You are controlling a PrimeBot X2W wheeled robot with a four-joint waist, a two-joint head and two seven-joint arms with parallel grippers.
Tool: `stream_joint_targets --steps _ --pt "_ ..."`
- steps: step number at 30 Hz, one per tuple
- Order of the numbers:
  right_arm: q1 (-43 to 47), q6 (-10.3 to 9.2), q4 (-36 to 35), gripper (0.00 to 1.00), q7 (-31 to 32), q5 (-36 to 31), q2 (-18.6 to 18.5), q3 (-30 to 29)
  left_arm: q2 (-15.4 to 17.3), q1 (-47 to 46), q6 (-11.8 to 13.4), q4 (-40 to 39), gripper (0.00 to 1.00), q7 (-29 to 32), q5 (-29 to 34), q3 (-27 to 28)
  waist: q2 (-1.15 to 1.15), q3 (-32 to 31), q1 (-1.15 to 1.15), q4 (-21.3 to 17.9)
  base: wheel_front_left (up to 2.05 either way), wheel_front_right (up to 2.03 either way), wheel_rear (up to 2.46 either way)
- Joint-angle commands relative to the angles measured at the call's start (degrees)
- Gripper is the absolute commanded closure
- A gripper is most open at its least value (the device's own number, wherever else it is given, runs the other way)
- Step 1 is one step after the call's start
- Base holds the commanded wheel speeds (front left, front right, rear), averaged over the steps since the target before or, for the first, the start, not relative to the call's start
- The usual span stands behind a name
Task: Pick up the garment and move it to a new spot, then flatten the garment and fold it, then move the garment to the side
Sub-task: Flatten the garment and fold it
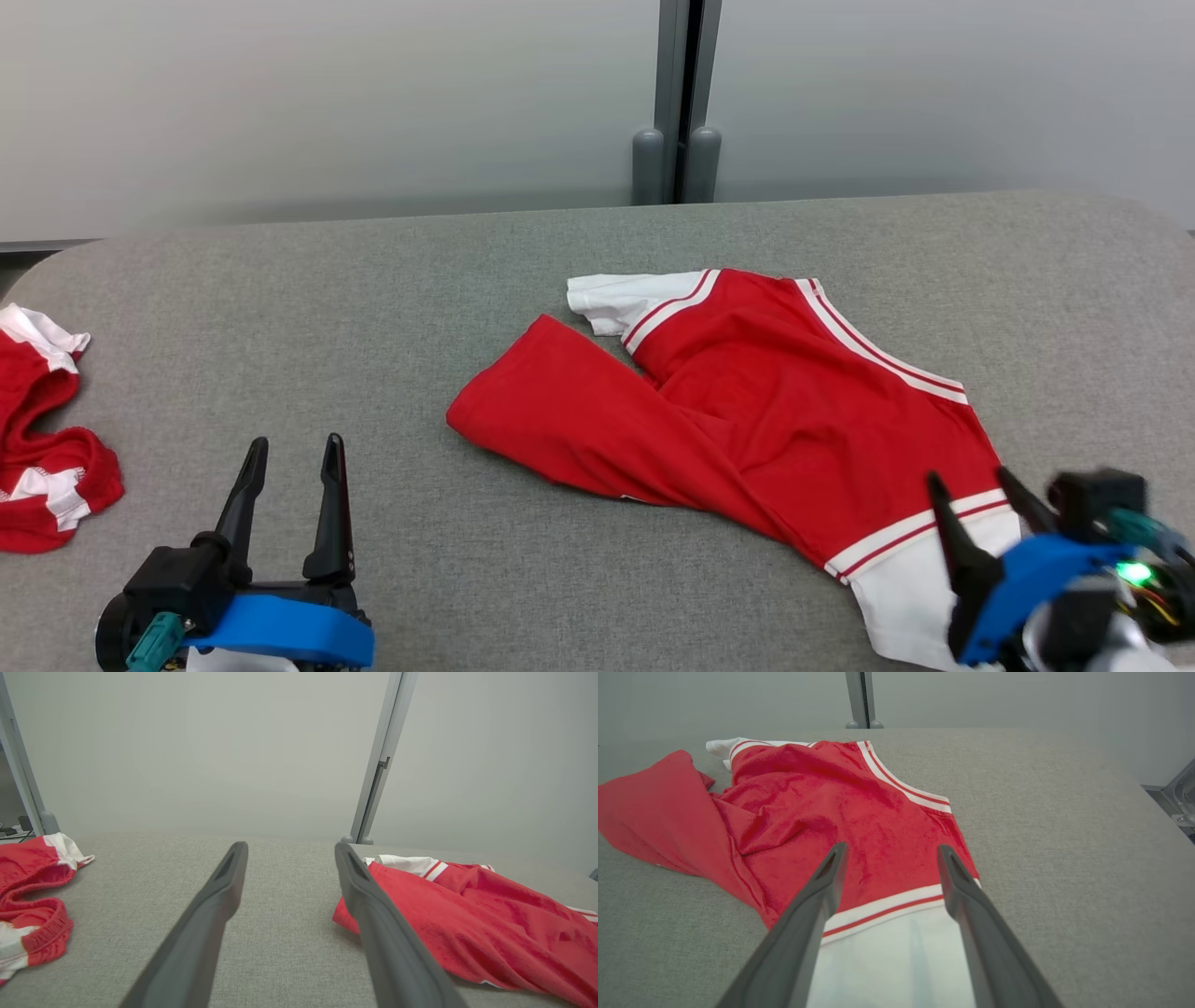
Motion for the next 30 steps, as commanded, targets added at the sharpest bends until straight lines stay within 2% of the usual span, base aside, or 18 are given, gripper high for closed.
stream_joint_targets --steps 1,3,10,23,24,26,27,30 --pt "-2.14 0.03 1.07 0.0 0.54 -0.29 0.12 0.88 0.08 0.31 0.26 -0.22 0.0 -0.16 -0.05 -0.08 0.0 0.07 0.0 -0.01 0.0 0.0 0.0" --pt "-7.87 0.03 6.07 0.0 2.7 -0.52 0.07 3.85 0.11 -0.07 0.33 -0.5 0.0 -0.08 -0.15 -0.22 0.0 0.62 0.0 0.2 0.0 0.0 0.0" --pt "-22.77 0.03 21.23 0.0 8.25 -1.19 0.06 6.54 -0.06 -2.7 0.0 -1.03 0.0 0.11 0.29 -0.8 0.0 3.28 0.0 2.79 0.0 0.0 0.0" --pt "-38.2 0.03 43.49 0.0 16.38 -7.46 0.06 2.77 -1.09 -6.49 -1.15 0.02 0.0 -0.14 0.66 -1.66 0.0 8.52 0.0 7.93 0.0 0.0 0.0" --pt "-38.76 0.03 44.94 0.09 16.85 -7.74 0.09 2.63 -1.19 -6.74 -1.34 0.08 0.0 -0.16 0.6 -1.66 0.0 8.85 0.0 8.19 0.0 0.0 0.0" --pt "-40.2 0.03 47.07 0.92 16.5 -7.42 0.15 3.12 -1.39 -7.27 -1.52 0.28 0.0 -0.16 0.73 -1.69 0.0 9.56 0.0 8.73 0.0 0.0 0.0" --pt "-41.1 0.04 47.82 1.0 15.66 -6.92 0.23 3.21 -1.45 -7.54 -1.7 0.38 0.0 -0.19 0.79 -1.61 0.0 9.87 0.0 8.94 0.0 0.0 0.0" --pt "-44.13 0.04 48.55 1.0 10.97 -6.15 0.17 2.7 -1.72 -8.22 -2.12 0.56 0.0 -0.24 1.04 -1.38 0.0 10.79 0.0 9.42 0.0 0.0 0.0"
